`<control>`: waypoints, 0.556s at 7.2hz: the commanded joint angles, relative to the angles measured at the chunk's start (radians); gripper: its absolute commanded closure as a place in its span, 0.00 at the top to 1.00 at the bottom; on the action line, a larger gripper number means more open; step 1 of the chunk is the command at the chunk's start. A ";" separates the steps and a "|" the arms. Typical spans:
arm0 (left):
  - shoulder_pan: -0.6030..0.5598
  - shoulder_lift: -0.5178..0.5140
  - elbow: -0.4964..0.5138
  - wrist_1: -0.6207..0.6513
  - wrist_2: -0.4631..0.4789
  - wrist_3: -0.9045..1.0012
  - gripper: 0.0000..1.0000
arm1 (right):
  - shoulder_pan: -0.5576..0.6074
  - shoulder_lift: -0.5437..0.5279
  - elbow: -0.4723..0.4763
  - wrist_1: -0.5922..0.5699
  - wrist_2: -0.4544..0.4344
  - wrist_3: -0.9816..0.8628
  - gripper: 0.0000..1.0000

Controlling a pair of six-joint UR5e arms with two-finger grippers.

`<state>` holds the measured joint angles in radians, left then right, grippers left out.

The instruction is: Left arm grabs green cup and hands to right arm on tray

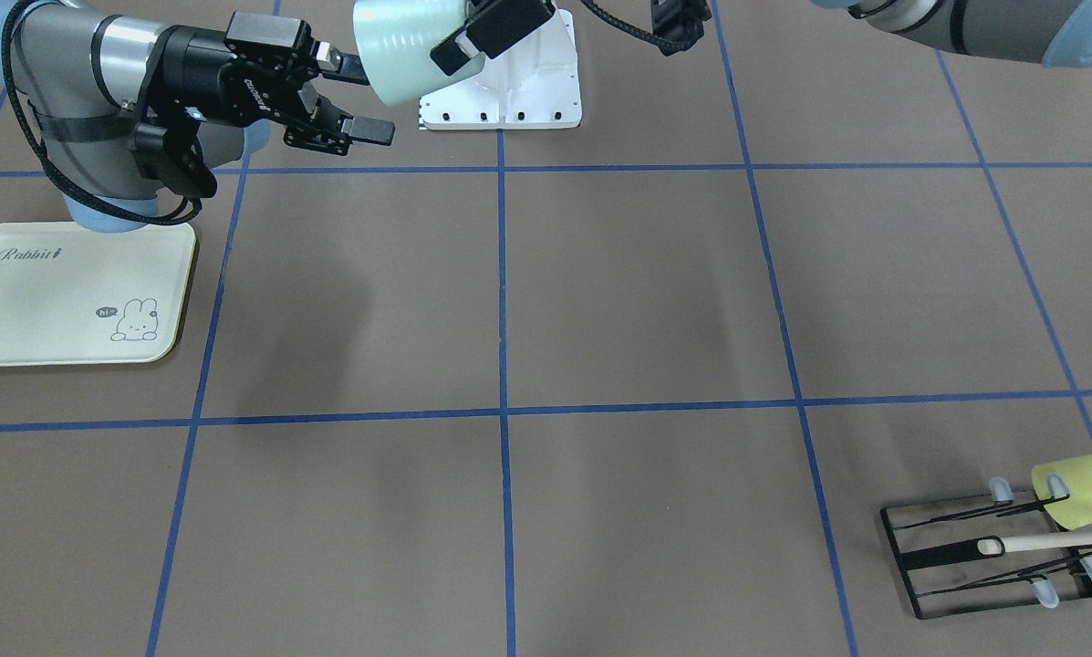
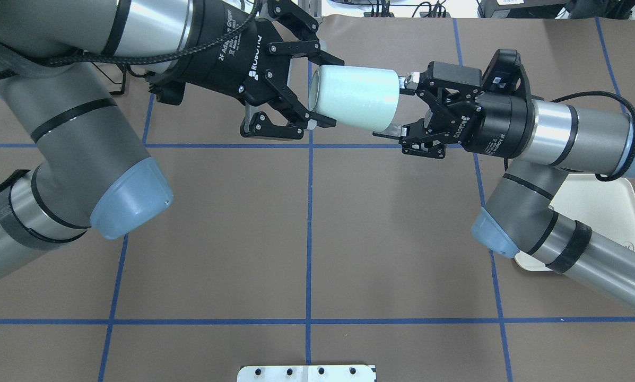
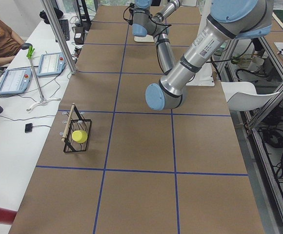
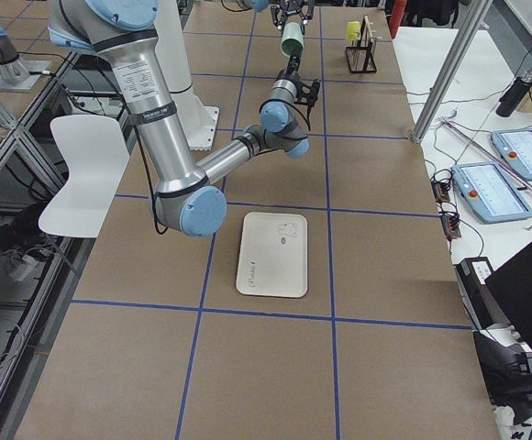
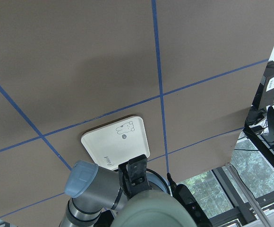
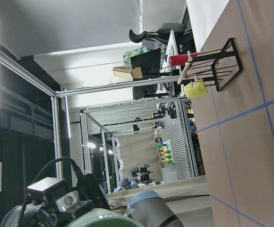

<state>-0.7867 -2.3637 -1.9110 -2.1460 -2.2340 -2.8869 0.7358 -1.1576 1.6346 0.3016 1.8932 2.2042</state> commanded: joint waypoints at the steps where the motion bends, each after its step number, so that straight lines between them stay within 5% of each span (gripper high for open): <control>1: -0.005 0.001 0.000 0.000 -0.001 -0.002 0.18 | 0.005 -0.002 0.002 0.002 0.001 0.000 0.90; 4: -0.025 0.003 -0.003 0.000 -0.004 -0.023 0.18 | 0.007 -0.019 -0.008 0.031 0.000 0.000 0.92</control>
<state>-0.8014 -2.3618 -1.9129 -2.1460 -2.2368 -2.9016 0.7419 -1.1712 1.6314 0.3273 1.8931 2.2047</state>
